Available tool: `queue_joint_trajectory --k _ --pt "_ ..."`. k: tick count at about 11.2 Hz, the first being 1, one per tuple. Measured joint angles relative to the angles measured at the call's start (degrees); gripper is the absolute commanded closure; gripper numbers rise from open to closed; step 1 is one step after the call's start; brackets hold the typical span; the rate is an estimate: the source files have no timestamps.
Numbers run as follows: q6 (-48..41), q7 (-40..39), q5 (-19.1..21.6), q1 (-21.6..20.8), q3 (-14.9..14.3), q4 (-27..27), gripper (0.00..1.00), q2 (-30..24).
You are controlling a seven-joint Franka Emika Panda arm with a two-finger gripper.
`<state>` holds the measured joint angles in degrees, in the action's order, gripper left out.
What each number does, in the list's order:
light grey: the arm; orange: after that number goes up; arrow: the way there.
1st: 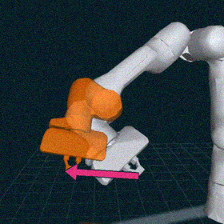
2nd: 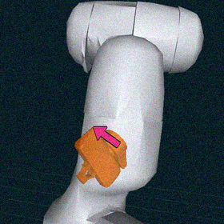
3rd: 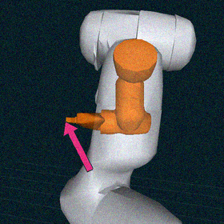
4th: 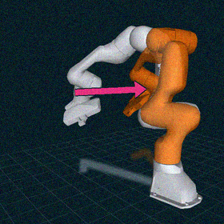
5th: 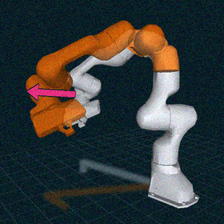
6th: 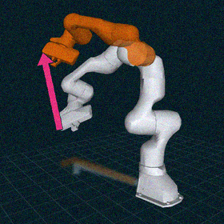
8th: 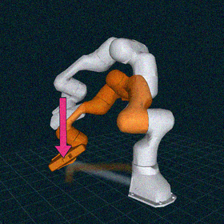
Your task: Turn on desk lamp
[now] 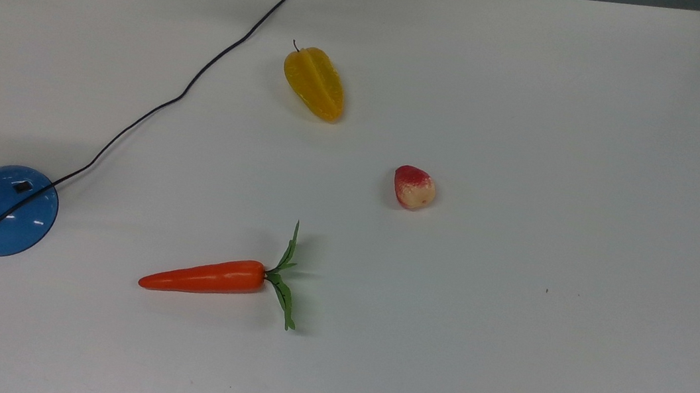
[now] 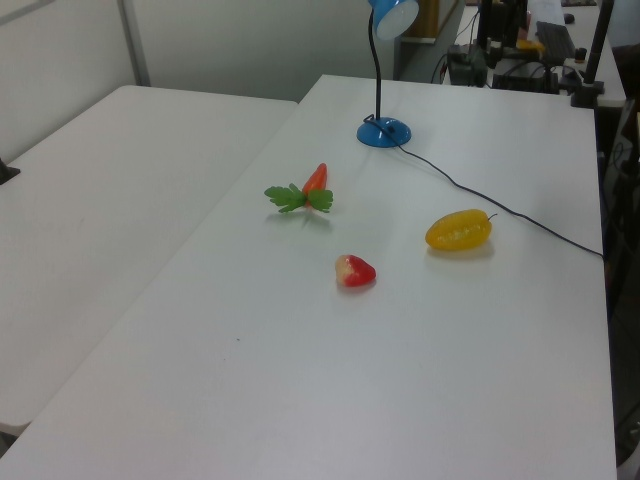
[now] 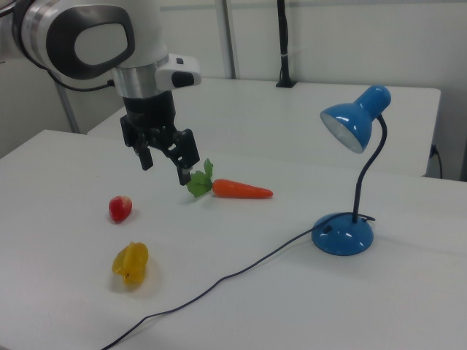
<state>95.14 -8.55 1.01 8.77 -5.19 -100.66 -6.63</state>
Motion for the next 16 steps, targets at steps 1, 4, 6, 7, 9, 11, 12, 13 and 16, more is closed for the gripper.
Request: queue_joint_trajectory --k 1,4,6,7,9,11,12,13,16 --pt "0.0 0.0 0.0 0.0 0.0 0.0 0.0 0.0" --pt "0.0 -1.6 0.0 0.1 -1.2 0.3 0.0 0.0" --pt "0.0 -2.4 0.0 0.1 -1.5 0.4 0.0 0.0" --pt "0.0 -2.4 0.0 0.1 -1.5 0.4 0.0 0.0" --pt "0.0 -2.4 0.0 0.1 -1.8 0.3 0.0 0.0" --pt "0.0 -2.4 0.0 0.1 -1.9 0.3 0.0 0.0" --pt "0.0 -2.4 0.0 0.1 -2.0 0.3 0.0 0.0" --pt "0.0 -2.4 0.0 0.1 -2.0 0.3 0.0 0.0" --pt "0.0 -2.4 0.0 0.1 -2.4 0.3 0.0 0.2"
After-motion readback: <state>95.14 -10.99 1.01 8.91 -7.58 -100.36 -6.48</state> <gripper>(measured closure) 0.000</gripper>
